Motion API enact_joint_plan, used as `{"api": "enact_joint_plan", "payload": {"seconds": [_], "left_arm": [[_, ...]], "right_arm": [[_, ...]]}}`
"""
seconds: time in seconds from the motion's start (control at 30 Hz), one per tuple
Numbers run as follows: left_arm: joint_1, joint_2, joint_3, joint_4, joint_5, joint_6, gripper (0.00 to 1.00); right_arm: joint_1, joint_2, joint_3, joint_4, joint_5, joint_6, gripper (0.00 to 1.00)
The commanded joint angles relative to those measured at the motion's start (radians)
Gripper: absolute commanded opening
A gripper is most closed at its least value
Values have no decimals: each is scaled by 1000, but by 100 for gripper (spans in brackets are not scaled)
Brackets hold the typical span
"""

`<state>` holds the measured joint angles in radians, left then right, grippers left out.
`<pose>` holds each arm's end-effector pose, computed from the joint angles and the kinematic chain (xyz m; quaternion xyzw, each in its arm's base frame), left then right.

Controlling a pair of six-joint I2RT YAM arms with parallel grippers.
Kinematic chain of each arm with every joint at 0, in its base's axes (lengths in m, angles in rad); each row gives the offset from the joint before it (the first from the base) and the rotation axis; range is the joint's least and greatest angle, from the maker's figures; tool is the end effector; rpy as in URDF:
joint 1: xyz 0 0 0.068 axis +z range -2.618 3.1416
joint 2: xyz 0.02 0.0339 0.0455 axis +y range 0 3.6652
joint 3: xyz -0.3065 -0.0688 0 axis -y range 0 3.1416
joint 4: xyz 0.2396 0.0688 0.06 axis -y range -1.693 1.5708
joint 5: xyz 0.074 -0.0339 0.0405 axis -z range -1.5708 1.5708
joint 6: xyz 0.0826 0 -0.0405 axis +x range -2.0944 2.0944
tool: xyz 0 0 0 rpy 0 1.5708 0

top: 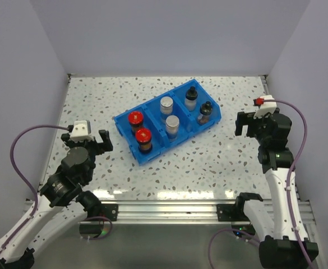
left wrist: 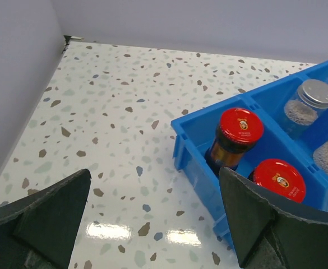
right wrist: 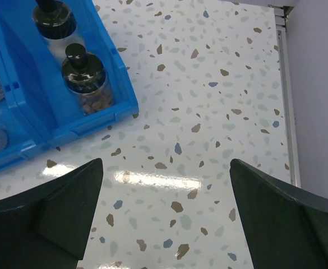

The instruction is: Organize the condiment bottles

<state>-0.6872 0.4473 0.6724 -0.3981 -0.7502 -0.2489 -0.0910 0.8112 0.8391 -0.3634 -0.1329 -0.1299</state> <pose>0.1101 -0.0175 0.3349 -0.0752 0.7465 -0.0198 0.6608 0.1941 -0.0067 0.3511 -0.0543 0.8125 -0.0099 0.5803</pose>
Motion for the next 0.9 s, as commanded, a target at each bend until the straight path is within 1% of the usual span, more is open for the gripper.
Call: {"api": "enact_joint_plan", "payload": {"seconds": [0.0, 0.03, 0.13, 0.17, 0.3, 0.53, 0.87], "left_arm": [[6, -10, -2, -16, -98, -24, 100], [6, -10, -8, -13, -103, -23, 100], [6, -10, -19, 7, -48, -9, 100], [6, -12, -20, 10, -44, -7, 100], [6, -25, -25, 13, -34, -7, 100], [6, -38, -30, 13, -38, -7, 100], [6, -36, -34, 16, -55, -12, 100]], "right_arm": [[-4, -47, -37, 10, 64, 41, 99], [-4, -53, -47, 15, 78, 53, 99], [-4, -85, -93, 46, 157, 110, 99], [-4, -92, -98, 58, 218, 122, 99], [-4, -132, -123, 106, 329, 194, 99], [-6, -133, -117, 113, 380, 230, 99], [-7, -129, -115, 109, 362, 224, 98]]}}
